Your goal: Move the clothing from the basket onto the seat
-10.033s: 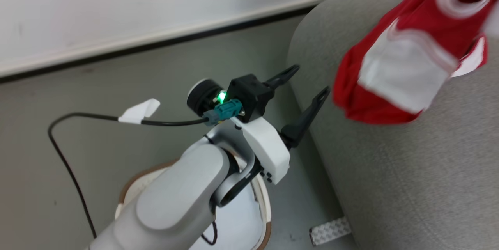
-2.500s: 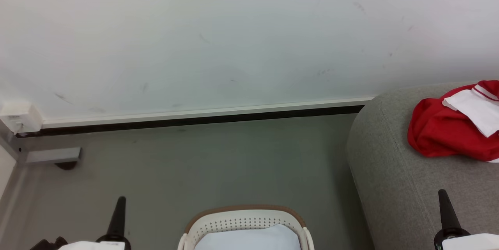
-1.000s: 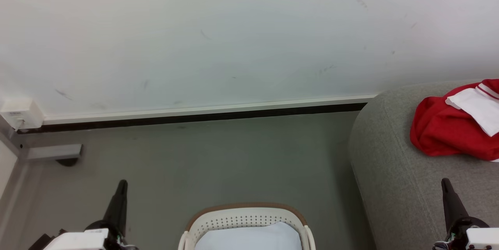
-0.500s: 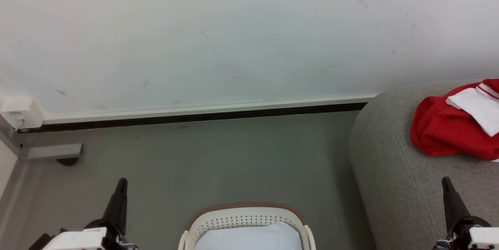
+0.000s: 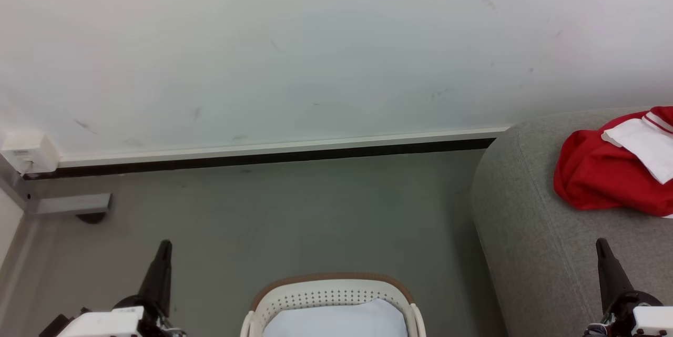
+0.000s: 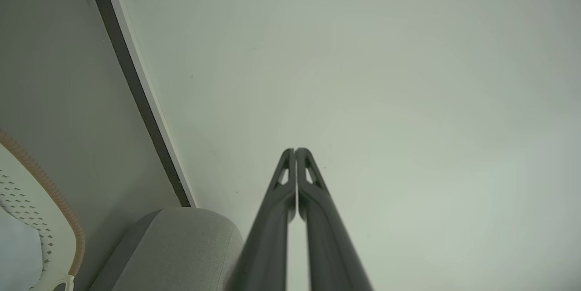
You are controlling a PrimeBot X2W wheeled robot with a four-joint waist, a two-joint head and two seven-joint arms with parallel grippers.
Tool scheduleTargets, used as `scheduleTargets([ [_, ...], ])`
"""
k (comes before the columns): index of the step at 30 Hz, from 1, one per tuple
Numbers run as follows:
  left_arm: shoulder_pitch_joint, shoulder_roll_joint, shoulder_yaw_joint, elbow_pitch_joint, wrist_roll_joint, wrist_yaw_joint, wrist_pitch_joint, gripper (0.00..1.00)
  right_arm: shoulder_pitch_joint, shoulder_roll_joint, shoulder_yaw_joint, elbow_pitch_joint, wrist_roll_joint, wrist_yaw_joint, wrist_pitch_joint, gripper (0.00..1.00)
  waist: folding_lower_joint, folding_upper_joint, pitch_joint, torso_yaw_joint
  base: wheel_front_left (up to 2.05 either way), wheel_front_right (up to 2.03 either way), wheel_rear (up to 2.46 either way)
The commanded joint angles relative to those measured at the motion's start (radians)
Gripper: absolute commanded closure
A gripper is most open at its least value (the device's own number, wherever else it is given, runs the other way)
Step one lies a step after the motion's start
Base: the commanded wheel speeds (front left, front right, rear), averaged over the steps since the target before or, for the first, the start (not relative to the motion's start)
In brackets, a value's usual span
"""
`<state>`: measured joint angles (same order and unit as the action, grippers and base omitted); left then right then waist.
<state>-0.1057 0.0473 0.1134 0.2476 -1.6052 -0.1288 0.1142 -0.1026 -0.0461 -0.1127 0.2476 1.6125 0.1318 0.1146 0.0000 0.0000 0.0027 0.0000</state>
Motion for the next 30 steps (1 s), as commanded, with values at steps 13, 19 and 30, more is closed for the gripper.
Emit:
scheduleTargets([
  [13,-0.009,0.005,0.002,-0.004,-0.013,-0.004,0.004,1.00,-0.013,-0.008,-0.004,-0.006,0.001,-0.002,0.003,1.00,0.0000,0.0000,0.000,0.000,0.00,0.00,0.00],
  [19,-0.009,0.005,0.002,-0.004,-0.014,-0.004,0.004,1.00,-0.013,-0.008,-0.004,-0.006,0.001,-0.002,0.003,1.00,0.0000,0.0000,0.000,0.000,0.00,0.00,0.00],
  [30,-0.009,0.005,0.002,-0.004,-0.014,-0.004,0.004,1.00,-0.013,-0.008,-0.004,-0.005,0.001,-0.002,0.003,1.00,0.0000,0.0000,0.000,0.000,0.00,0.00,0.00],
])
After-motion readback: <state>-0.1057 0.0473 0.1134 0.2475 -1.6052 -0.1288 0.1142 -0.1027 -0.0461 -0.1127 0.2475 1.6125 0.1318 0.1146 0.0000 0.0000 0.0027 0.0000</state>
